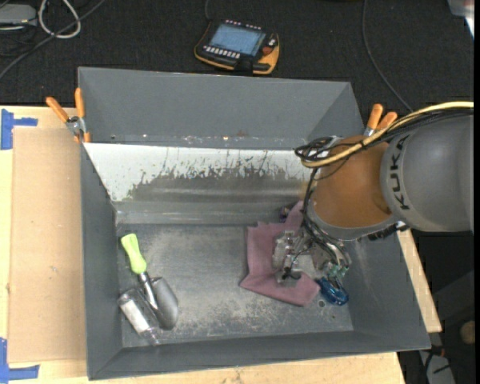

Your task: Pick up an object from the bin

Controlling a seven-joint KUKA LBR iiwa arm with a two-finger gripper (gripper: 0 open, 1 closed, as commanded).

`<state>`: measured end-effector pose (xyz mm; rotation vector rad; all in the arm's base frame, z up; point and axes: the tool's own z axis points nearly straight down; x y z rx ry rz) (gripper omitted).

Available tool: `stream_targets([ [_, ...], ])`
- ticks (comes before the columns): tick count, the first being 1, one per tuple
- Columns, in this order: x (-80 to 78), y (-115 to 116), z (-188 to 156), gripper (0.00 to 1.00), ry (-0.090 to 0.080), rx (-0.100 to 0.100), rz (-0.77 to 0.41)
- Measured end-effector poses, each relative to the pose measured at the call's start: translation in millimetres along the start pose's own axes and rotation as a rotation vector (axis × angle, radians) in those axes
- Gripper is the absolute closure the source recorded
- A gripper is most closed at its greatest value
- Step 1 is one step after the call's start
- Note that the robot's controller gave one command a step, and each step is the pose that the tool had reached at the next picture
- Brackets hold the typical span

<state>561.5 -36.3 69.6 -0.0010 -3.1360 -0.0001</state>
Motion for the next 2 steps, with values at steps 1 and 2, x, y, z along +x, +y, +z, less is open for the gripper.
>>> stream_targets([
  [1,0.0,0.0,0.0,1.00,0.000,0.000,0.000],
  [2,-53.6,13.6,-0.9,1.00,0.001,-0.001,-0.067],
])
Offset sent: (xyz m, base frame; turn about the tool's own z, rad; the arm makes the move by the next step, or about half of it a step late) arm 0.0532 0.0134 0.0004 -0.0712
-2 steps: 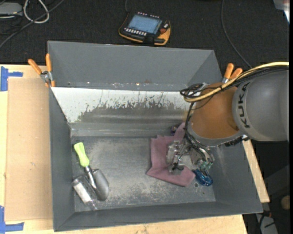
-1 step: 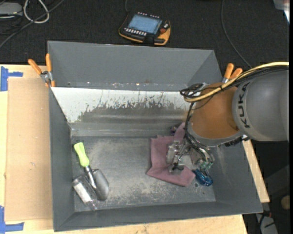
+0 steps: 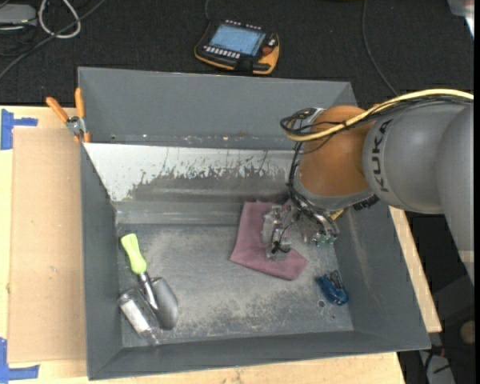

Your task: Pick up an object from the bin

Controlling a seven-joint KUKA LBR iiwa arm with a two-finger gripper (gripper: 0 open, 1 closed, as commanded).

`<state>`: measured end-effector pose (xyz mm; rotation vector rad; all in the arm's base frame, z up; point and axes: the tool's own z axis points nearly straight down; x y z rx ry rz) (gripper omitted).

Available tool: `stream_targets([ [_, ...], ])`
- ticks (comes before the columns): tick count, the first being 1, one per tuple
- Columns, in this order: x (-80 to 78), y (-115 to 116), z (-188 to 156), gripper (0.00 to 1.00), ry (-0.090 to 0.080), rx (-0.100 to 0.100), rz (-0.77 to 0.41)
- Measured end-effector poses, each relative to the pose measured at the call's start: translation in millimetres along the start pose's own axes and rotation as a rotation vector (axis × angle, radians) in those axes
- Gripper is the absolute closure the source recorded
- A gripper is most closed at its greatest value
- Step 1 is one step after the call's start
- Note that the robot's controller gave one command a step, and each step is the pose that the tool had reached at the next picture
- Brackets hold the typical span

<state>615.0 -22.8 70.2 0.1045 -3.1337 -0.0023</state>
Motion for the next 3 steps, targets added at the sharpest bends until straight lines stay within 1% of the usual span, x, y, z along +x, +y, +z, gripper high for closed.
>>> stream_targets([
  [1,0.0,-0.1,0.0,1.00,0.000,0.000,0.001],
  [2,1.1,-5.5,-77.2,1.00,-0.008,0.000,-0.041],
  [3,6.3,-4.4,-80.5,1.00,0.007,-0.003,-0.039],
])
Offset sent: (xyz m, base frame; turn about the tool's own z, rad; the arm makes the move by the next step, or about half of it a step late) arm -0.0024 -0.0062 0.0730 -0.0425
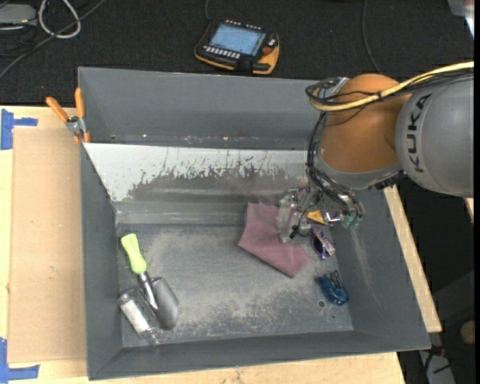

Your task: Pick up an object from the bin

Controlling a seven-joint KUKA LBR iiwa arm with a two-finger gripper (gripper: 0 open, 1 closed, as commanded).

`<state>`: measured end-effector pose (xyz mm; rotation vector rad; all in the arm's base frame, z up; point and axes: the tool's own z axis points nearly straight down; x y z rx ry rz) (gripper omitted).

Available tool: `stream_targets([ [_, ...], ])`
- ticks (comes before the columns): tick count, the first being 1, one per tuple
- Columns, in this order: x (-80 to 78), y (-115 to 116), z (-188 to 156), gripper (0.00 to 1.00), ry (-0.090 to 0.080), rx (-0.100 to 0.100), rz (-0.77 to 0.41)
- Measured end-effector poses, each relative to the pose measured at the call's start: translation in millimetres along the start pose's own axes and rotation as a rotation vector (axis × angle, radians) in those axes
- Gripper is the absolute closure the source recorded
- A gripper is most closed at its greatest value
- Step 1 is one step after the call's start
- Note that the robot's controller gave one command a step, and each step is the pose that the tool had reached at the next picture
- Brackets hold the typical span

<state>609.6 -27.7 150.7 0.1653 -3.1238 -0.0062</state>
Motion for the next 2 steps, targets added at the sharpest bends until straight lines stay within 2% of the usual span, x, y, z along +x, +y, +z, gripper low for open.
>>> stream_targets([
  [1,16.3,2.0,67.7,1.00,-0.002,-0.001,0.125],
  [2,12.2,-9.1,67.5,0.00,-0.008,-0.001,0.157],
])
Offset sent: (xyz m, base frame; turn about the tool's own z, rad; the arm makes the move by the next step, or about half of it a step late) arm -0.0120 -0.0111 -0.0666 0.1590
